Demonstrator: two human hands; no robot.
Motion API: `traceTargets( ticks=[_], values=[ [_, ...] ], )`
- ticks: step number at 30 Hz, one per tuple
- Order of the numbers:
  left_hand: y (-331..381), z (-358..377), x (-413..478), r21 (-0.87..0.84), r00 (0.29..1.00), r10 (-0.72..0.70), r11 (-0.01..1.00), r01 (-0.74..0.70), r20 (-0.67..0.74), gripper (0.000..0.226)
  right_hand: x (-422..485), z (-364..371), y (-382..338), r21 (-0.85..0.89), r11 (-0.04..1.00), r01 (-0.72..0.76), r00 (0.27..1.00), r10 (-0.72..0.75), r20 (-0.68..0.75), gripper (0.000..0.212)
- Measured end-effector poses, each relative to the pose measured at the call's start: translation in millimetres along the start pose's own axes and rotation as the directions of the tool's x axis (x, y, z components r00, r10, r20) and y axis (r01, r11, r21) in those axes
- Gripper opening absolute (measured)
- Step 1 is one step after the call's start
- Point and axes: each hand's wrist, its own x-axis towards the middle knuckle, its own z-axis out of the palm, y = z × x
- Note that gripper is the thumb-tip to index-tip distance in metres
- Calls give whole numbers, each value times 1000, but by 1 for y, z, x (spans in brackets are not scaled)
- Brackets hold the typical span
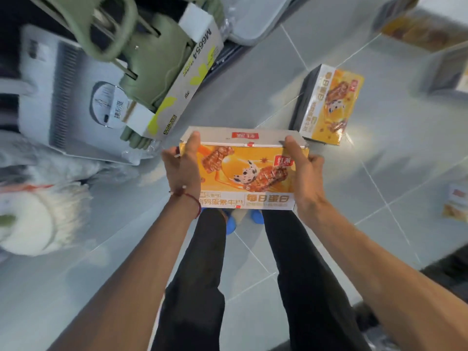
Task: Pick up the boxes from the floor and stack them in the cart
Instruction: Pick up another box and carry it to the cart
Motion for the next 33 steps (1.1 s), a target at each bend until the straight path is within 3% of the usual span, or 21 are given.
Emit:
traceTargets(
  ticks=[2, 3, 5, 9, 14, 17, 23, 30, 33],
  values=[
    [19, -9, -30, 55, 999, 46, 997, -47, 10, 63, -30, -16, -8, 26, 998, 53, 998, -54, 12, 51],
    [28, -13, -45, 103, 996, 90, 990, -91, 14, 51, -44, -24, -13, 42, 995, 88, 996, -88, 4, 46],
    [48, -18, -78, 189, 983, 184, 965, -184, 21, 39, -74, -38, -24, 45, 986, 159, 987, -157, -33, 47],
    [93, -24, -139, 333, 955, 295, 898, -290, 35, 42, -131, -68, -47, 87, 965, 246, 966, -238, -101, 47],
    [148, -36, -218, 339, 904, 388, 839, -427, 179, 30, -192, -115, -75, 180, 938, 295, 954, -280, -106, 47],
    [171, -43, -262, 295, 871, 439, 821, -488, 220, 36, -223, -139, -90, 223, 926, 306, 949, -278, -150, 46],
    [201, -52, -323, 347, 729, 551, 645, -681, 406, 60, -279, -159, -108, 293, 891, 346, 926, -275, -257, 47],
    [230, -68, -344, 318, 603, 548, 529, -787, 580, 53, -332, -155, -102, 274, 852, 446, 861, -323, -394, 49],
    [237, -77, -345, 288, 540, 530, 486, -825, 653, 54, -354, -140, -93, 326, 824, 464, 829, -273, -488, 51]
  ],
)
